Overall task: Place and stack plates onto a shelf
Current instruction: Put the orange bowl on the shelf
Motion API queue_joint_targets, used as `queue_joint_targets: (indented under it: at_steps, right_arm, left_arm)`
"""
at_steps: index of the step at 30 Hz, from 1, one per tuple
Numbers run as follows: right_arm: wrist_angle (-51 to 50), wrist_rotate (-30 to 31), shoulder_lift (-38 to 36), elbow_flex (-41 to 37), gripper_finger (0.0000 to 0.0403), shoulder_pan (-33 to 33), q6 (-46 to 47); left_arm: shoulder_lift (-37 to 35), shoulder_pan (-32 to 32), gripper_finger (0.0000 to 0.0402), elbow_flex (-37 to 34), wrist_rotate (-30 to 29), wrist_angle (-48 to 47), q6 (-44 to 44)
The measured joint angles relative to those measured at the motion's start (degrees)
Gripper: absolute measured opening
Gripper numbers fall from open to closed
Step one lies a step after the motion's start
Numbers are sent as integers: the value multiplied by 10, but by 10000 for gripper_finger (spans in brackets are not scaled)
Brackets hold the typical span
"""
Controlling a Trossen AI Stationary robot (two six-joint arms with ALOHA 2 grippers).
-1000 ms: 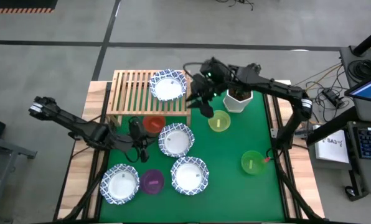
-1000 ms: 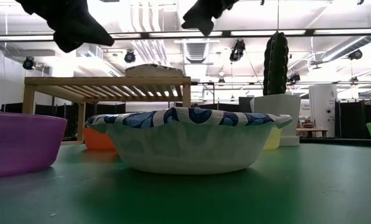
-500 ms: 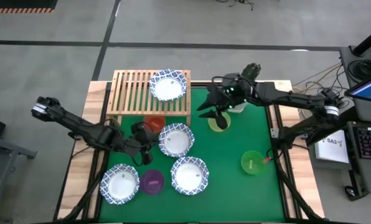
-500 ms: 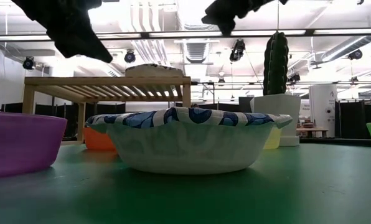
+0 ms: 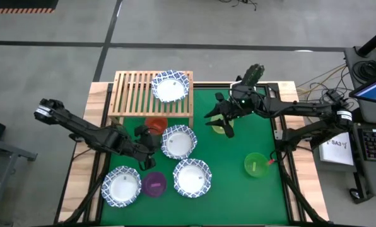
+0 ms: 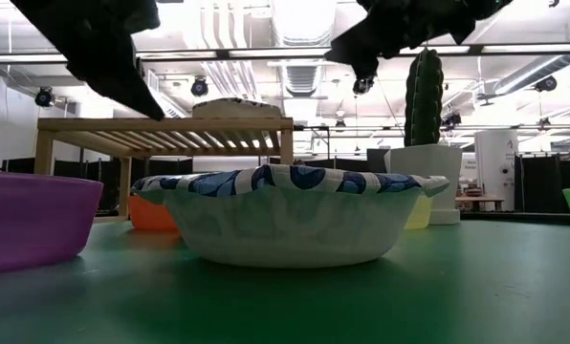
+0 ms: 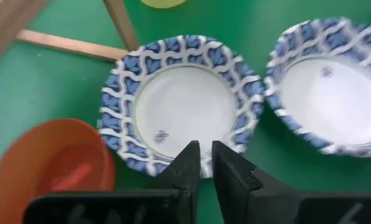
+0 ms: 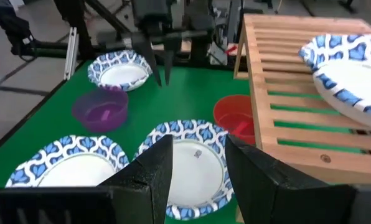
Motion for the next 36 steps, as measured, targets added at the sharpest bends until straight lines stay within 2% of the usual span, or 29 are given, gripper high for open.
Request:
queue_joint_targets:
  at_steps: [4,10,14,19,24,36]
  right_arm:
    - [31,0,-1,-10,137,0,-21]
    - [40,0,-7,-6,137,0,-59]
    - [34,0,-7,-6,137,0,-62]
    - [28,0,-7,-6,137,0,-65]
    - [19,0,-7,-6,137,0,-67]
    - [9,0,-7,-6,137,0,-80]
  left_arm:
    - [32,0,73,1,-7,-12,47]
    - [90,2,148,1,-79,-76,63]
    - [116,10,172,2,-96,-129,61]
    - [143,39,170,-5,-112,-125,83]
    - [163,68,157,-16,-103,-112,101]
    - [208,99,131,-33,-101,-41,134]
